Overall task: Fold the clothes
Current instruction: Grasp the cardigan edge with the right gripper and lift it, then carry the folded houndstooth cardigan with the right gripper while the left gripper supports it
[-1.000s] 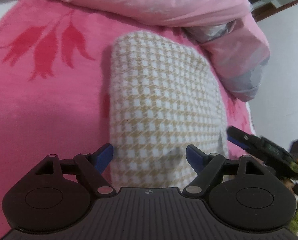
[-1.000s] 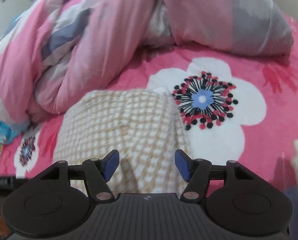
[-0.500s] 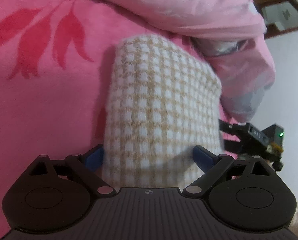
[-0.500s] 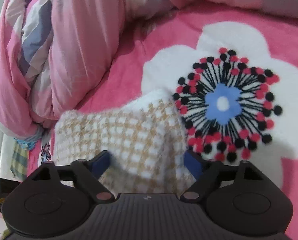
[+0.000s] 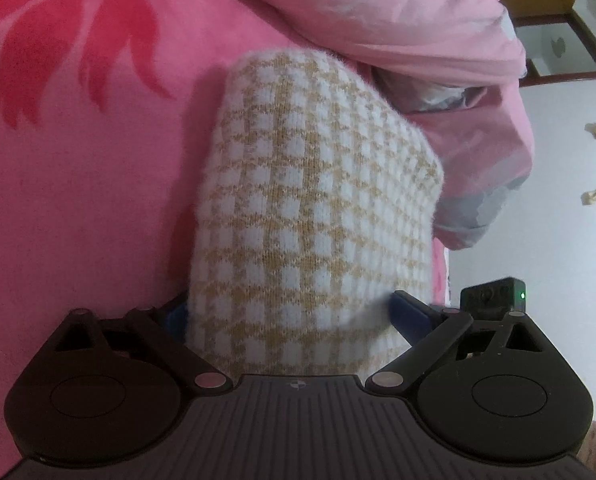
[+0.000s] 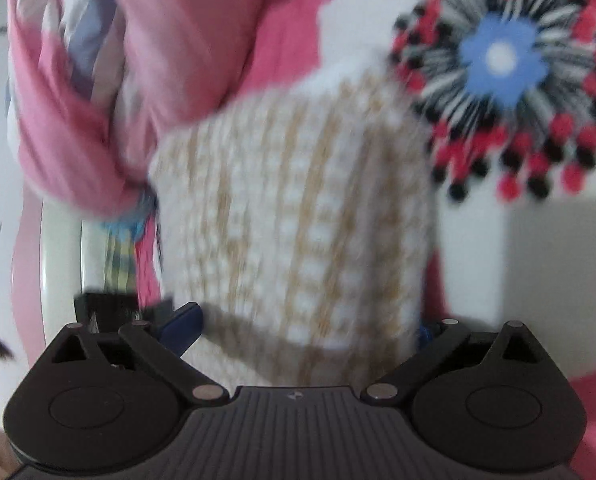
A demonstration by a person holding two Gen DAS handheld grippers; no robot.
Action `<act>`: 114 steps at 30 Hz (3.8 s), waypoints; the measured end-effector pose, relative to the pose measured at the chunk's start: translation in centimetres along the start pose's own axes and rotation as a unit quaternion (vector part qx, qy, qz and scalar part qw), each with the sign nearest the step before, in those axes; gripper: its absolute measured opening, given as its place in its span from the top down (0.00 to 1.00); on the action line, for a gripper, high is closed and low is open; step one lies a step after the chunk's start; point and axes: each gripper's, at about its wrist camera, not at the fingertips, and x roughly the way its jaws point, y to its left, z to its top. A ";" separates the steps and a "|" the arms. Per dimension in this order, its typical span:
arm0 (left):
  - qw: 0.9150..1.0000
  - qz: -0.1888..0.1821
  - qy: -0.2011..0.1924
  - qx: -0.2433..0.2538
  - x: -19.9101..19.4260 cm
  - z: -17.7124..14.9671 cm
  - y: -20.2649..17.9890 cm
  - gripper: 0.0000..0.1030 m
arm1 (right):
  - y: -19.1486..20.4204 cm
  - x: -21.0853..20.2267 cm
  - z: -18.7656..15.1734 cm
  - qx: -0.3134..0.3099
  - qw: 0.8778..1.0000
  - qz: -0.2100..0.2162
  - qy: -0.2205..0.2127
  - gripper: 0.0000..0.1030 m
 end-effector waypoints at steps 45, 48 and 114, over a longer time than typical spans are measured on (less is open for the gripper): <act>1.000 0.014 0.018 0.013 -12.4 -9.2 -6.0 0.15 | 13.5 -4.0 -15.0 -0.033 0.993 -0.033 -0.108 0.43; 1.000 0.010 0.023 0.015 -13.7 -10.4 -7.8 0.15 | 15.6 -5.5 -17.4 -0.031 0.991 -0.037 -0.125 0.43; 0.988 0.052 0.139 0.029 7.9 -22.7 -35.3 0.15 | -3.7 -42.0 -17.3 0.128 0.986 -0.017 -0.101 0.43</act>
